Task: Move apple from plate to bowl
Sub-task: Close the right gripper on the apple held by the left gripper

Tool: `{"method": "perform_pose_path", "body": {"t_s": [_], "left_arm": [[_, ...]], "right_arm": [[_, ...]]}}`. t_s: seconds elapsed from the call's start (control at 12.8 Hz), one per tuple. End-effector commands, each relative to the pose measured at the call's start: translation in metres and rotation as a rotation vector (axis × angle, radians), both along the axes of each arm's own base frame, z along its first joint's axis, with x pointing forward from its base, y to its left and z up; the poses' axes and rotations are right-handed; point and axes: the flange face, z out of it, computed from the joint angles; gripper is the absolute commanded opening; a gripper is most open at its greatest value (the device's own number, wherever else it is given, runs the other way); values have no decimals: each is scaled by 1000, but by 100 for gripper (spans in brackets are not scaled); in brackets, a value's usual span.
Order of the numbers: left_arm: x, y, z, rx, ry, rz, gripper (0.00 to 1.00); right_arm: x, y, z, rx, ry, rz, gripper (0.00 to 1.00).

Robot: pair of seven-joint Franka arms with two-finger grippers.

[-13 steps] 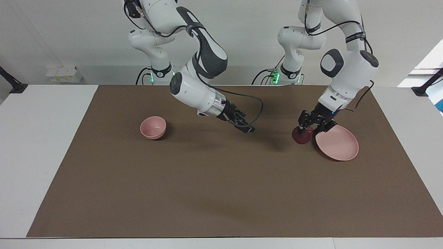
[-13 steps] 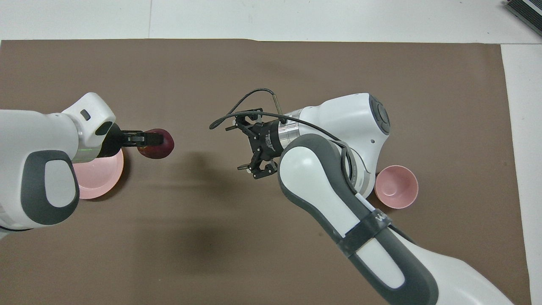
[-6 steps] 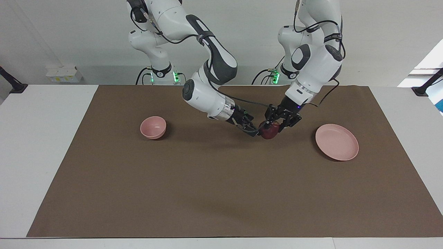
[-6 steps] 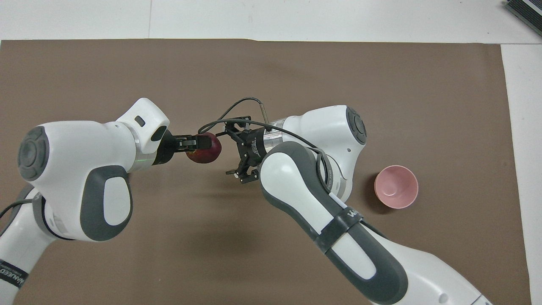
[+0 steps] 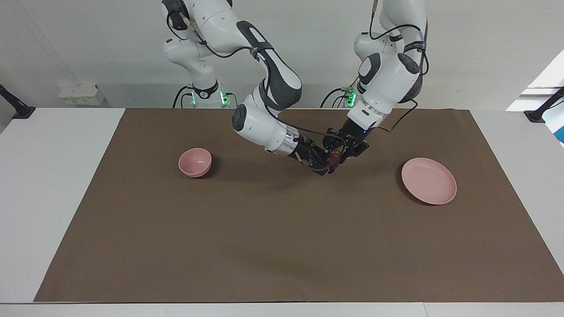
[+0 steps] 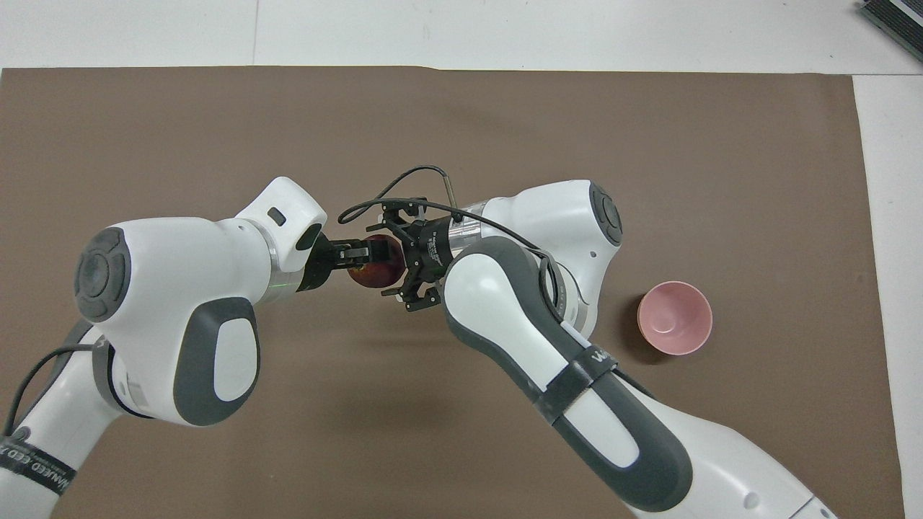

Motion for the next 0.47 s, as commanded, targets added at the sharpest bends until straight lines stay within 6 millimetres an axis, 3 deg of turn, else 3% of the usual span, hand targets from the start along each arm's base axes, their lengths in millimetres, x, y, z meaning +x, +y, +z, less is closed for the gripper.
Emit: {"method": "perform_pose_path", "body": {"t_s": [0.0,0.39], "left_arm": [[5,-12,13,-36,-16,37,5],[6,-9,12,-37,-3,49,23]], "right_arm": [[3,0,1,9,-18,6,27],[5,-4,0,14,-11,5,28]]}}
